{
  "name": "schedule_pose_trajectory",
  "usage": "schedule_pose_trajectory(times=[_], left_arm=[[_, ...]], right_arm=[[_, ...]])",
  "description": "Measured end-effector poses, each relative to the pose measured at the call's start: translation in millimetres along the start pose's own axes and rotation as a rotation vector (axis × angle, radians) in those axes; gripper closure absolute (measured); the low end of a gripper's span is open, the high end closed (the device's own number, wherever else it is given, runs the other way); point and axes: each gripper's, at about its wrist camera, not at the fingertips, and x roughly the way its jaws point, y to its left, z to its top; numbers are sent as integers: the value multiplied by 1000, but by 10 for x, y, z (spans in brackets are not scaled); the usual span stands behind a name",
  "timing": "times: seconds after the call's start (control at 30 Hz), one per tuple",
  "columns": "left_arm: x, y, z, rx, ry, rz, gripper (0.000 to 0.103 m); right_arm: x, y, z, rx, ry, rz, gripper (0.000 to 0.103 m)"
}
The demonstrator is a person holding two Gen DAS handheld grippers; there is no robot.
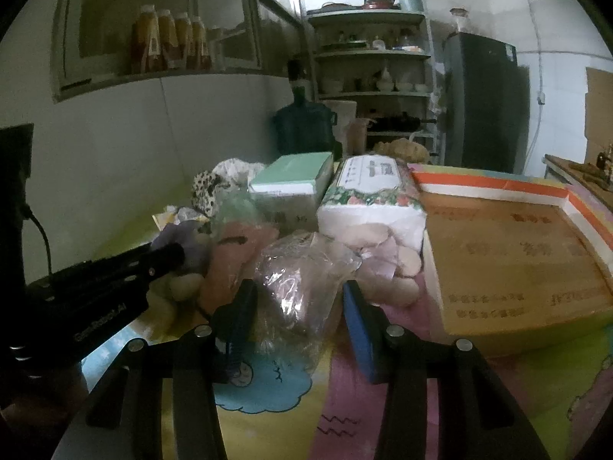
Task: Organize soft objects
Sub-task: 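Grasp the purple-and-white plush toy with the left tool while the right tool grasps the clear plastic bag, then carry the plush toy and plastic bag over the orange-rimmed cardboard box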
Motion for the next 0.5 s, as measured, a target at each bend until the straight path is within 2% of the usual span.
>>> schedule_pose_trajectory(times=[0.5], left_arm=[[-226, -125, 128, 27, -59, -19, 79]], right_arm=[[-243, -18, 103, -2, -62, 6, 56]])
